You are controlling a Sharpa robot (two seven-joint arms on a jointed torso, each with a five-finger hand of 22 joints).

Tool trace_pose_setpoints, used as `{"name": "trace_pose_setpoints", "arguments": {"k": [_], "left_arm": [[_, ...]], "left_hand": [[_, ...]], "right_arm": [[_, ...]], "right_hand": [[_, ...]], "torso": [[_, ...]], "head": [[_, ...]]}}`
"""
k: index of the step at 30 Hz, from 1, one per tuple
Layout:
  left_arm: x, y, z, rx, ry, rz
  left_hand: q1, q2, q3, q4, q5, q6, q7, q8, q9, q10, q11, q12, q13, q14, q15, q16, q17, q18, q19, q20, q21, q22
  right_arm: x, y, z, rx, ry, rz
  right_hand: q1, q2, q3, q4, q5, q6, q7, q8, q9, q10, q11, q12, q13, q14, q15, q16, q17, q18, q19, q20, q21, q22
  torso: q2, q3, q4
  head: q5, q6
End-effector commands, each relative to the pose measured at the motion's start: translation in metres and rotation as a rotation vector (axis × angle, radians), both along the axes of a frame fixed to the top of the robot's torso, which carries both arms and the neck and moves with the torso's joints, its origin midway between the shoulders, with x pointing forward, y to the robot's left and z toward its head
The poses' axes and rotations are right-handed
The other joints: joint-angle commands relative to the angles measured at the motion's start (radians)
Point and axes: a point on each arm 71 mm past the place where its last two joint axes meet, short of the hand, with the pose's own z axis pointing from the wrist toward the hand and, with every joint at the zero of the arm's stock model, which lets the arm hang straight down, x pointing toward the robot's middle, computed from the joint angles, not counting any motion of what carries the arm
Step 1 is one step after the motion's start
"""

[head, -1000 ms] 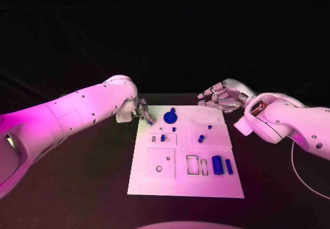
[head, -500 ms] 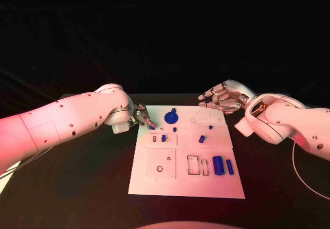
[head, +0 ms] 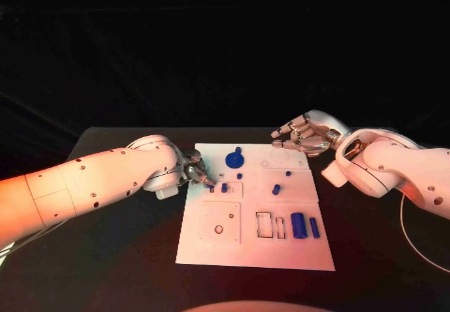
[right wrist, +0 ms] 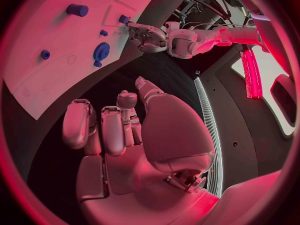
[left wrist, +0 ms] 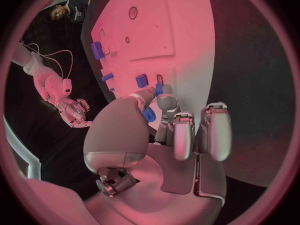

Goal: Assemble the parts on the task board

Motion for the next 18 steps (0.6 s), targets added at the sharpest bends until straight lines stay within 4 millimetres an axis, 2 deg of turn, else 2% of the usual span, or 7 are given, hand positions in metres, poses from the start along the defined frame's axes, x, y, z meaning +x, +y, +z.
{"name": "trace_pose_setpoints", "arguments": {"k": [1,18], "left_arm": [[-0.0014,-0.0020,-0.0011,0.019,-0.035,-0.027],[-0.0078,-0.0037,-0.0075,0.091,0.030,-0.076]], "left_hand": [[-0.007,0.004,0.143,-0.137,0.004,-0.002,-0.007,0.005,0.000,0.005,0.000,0.004,0.001,0.107,-0.006,0.003,0.263,-0.009,0.075,-0.005,0.005,0.194],[-0.014,-0.003,0.159,-0.148,0.006,0.000,-0.008,0.008,-0.001,0.010,-0.001,0.010,0.008,0.107,-0.006,0.003,0.263,-0.010,0.076,-0.006,0.009,0.197]], "right_arm": [[-0.0007,0.0011,-0.0015,-0.006,0.012,0.014],[-0.0008,0.0005,-0.0030,-0.008,0.016,0.013]], "right_hand": [[0.001,0.009,-0.008,0.000,0.004,0.002,-0.003,-0.001,0.001,-0.005,-0.004,-0.001,0.000,0.039,0.002,-0.006,-0.001,0.020,-0.004,-0.003,-0.003,-0.001],[0.001,0.010,-0.010,0.001,0.004,0.002,-0.003,-0.001,0.001,-0.005,-0.003,-0.001,0.000,0.039,0.002,-0.007,-0.001,0.020,-0.005,-0.003,-0.004,-0.003]], "torso": [[0.002,-0.0003,-0.0015],[0.001,0.0003,0.0002]], "head": [[-0.001,-0.001],[0.001,-0.007]]}}
